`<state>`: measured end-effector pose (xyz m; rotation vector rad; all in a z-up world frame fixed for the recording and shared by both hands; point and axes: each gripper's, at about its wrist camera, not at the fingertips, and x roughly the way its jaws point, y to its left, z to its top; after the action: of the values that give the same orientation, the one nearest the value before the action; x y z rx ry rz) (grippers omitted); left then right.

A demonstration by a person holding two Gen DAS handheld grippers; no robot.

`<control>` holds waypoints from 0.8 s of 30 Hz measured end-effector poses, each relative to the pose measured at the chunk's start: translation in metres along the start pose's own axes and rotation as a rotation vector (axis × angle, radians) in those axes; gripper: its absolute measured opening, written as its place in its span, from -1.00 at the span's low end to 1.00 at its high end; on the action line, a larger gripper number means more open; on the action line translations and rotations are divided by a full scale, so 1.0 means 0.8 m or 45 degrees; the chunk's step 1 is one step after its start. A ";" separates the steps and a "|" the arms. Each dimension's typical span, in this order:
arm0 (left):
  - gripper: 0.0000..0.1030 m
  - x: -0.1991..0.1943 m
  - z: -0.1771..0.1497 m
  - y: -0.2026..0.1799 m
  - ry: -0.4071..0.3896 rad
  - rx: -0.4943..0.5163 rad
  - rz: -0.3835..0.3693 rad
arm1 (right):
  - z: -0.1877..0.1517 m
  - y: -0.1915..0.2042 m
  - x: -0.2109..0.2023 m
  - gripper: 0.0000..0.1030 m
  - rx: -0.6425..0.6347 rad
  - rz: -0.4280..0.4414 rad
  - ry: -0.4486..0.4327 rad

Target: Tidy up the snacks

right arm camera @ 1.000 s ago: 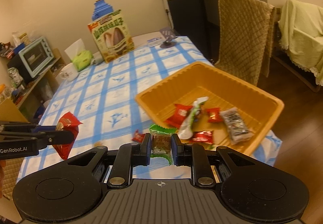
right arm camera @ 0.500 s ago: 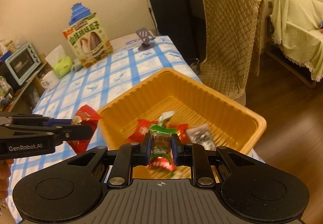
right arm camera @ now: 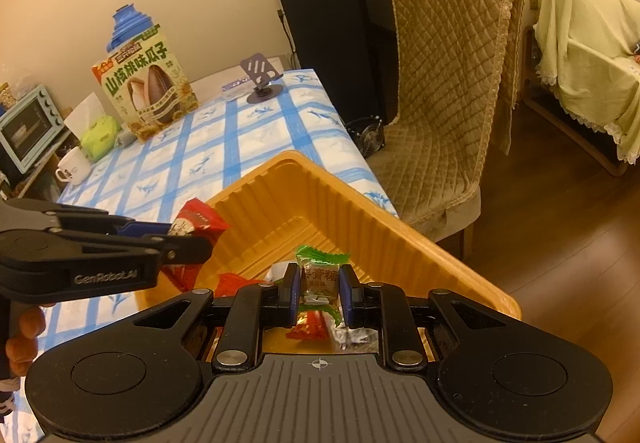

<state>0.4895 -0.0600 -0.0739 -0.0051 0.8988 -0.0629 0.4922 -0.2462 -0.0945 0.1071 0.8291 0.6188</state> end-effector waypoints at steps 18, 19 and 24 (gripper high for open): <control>-0.14 0.024 0.010 0.007 0.013 -0.002 0.017 | 0.010 -0.015 0.011 -0.60 0.018 0.004 -0.001; -0.11 0.023 0.009 0.009 0.014 -0.006 0.017 | 0.011 -0.015 0.011 -0.60 0.017 0.007 -0.001; -0.08 0.011 0.001 0.017 0.012 -0.023 0.014 | 0.015 -0.012 0.017 -0.60 0.006 0.019 0.001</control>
<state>0.4964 -0.0471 -0.0802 -0.0171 0.9087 -0.0447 0.5121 -0.2447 -0.0982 0.1173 0.8312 0.6308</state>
